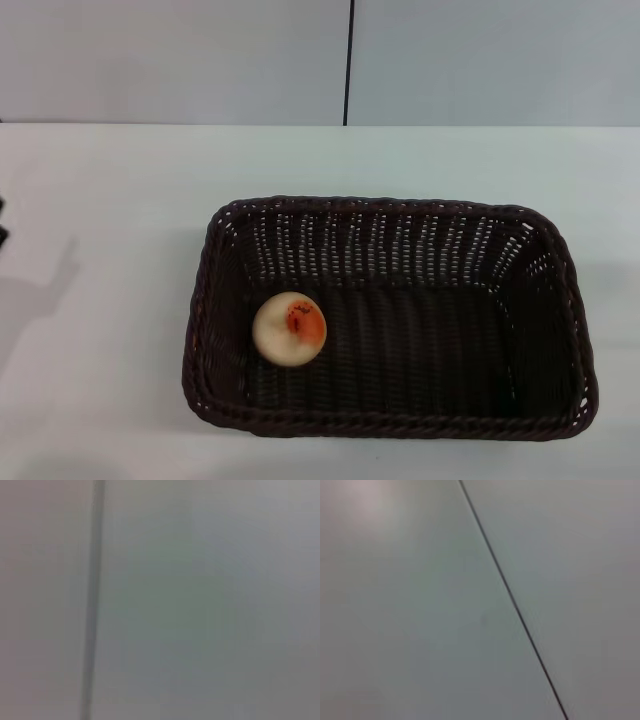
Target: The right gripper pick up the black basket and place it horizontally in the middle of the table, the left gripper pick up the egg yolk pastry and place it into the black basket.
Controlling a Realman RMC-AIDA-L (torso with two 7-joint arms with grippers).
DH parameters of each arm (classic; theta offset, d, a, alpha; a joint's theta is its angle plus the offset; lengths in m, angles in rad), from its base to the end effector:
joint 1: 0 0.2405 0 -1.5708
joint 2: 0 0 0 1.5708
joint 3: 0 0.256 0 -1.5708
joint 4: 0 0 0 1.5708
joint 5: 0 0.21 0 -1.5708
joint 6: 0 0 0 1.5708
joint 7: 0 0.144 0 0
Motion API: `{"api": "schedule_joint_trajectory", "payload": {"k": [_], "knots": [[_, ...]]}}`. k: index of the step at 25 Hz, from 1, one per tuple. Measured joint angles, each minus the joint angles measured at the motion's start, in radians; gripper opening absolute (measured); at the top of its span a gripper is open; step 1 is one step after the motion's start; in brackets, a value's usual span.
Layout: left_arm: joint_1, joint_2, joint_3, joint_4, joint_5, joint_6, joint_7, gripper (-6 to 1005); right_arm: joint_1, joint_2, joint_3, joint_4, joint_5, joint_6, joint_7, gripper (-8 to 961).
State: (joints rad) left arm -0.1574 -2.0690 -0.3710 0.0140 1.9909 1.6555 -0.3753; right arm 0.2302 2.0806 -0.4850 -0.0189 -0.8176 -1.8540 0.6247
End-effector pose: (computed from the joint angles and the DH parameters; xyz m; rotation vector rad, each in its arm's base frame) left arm -0.3700 0.2028 0.0193 -1.5689 -0.4958 -0.8642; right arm 0.3483 0.2201 0.0681 -1.2240 0.4335 1.2393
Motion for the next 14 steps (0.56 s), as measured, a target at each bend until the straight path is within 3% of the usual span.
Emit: {"api": "schedule_joint_trajectory", "payload": {"k": [1, 4, 14], "knots": [[0.011, 0.0, -0.05, -0.021, 0.0, -0.04, 0.006, 813, 0.007, -0.001, 0.01, 0.014, 0.0, 0.028, -0.004, 682], [0.015, 0.001, -0.069, -0.032, 0.0, -0.06, 0.006, 813, 0.01, -0.001, 0.012, 0.017, 0.0, 0.045, -0.005, 682], [0.018, -0.002, -0.076, -0.053, 0.0, -0.075, 0.042, 813, 0.026, 0.0, 0.012, 0.019, -0.004, 0.117, -0.006, 682]]}}
